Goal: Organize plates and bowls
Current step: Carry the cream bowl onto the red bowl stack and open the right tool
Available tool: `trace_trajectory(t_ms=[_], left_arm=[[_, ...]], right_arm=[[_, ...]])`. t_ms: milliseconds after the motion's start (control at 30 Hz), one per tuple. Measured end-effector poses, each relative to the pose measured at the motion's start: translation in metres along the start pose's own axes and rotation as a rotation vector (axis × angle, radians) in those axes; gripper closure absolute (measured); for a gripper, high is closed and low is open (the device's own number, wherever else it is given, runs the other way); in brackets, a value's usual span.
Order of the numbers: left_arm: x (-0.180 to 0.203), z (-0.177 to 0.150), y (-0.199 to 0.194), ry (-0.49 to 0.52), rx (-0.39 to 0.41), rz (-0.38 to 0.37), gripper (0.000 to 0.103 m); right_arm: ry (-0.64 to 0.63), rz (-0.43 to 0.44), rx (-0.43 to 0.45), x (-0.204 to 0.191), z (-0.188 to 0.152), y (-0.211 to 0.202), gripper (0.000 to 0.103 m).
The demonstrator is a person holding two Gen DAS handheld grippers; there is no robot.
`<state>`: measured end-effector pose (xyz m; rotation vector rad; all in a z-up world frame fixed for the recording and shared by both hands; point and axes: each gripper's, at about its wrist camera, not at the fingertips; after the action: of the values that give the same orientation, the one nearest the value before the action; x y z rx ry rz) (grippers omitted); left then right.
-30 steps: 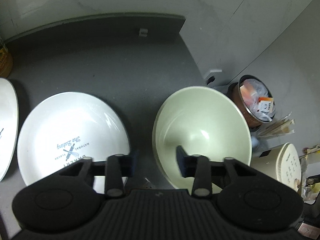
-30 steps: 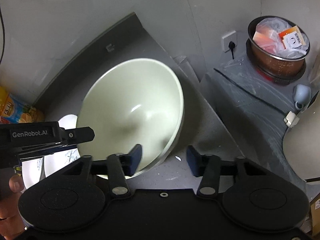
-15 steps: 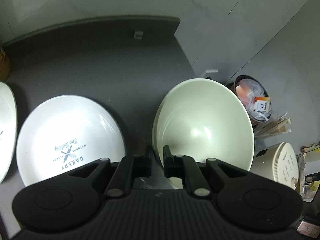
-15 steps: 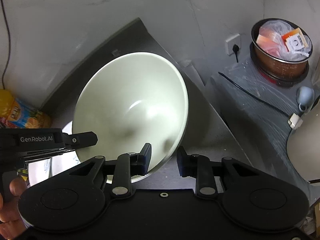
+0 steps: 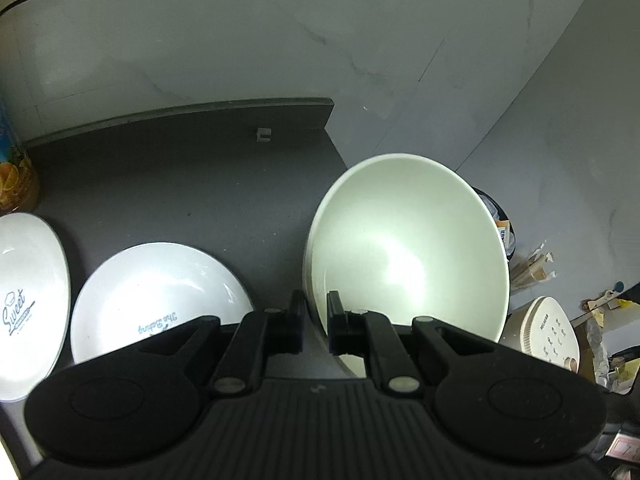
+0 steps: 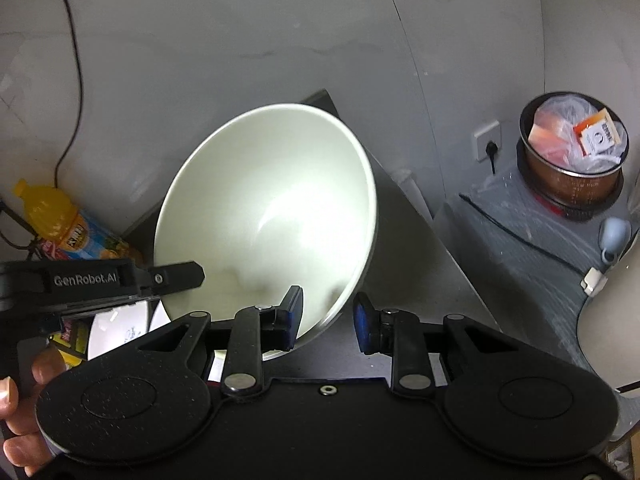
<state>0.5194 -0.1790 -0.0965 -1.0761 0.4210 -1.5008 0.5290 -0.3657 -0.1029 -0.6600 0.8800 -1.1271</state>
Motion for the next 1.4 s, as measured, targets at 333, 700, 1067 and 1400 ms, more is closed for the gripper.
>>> trace_trajectory(t_ms=[333, 700, 1067, 1400], left_arm=[[-0.008, -0.012, -0.029, 0.014, 0.019, -0.004, 0.093], [-0.035, -0.044, -0.067, -0.039, 0.051, 0.019, 0.092], [-0.065, -0.076, -0.093, -0.141, 0.015, 0.005, 0.090], [-0.061, -0.091, -0.098, -0.137, -0.037, -0.001, 0.090]], right_arm=[[-0.025, 0.030, 0.009, -0.012, -0.016, -0.021, 0.076], [-0.103, 0.103, -0.036, -0.042, -0.038, -0.039, 0.076], [-0.168, 0.128, -0.089, -0.060, -0.060, -0.046, 0.076], [-0.177, 0.097, -0.153, -0.060, -0.070, -0.054, 0.077]])
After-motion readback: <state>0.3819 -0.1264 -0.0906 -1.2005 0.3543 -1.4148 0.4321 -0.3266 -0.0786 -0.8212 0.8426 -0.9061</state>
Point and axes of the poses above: each gripper's, at about its wrist camera, not at the fingertips, and y roughly the way its jaws point, x to its right, z to its top, and after that the axes turned 8 degrees about -z, right-handed
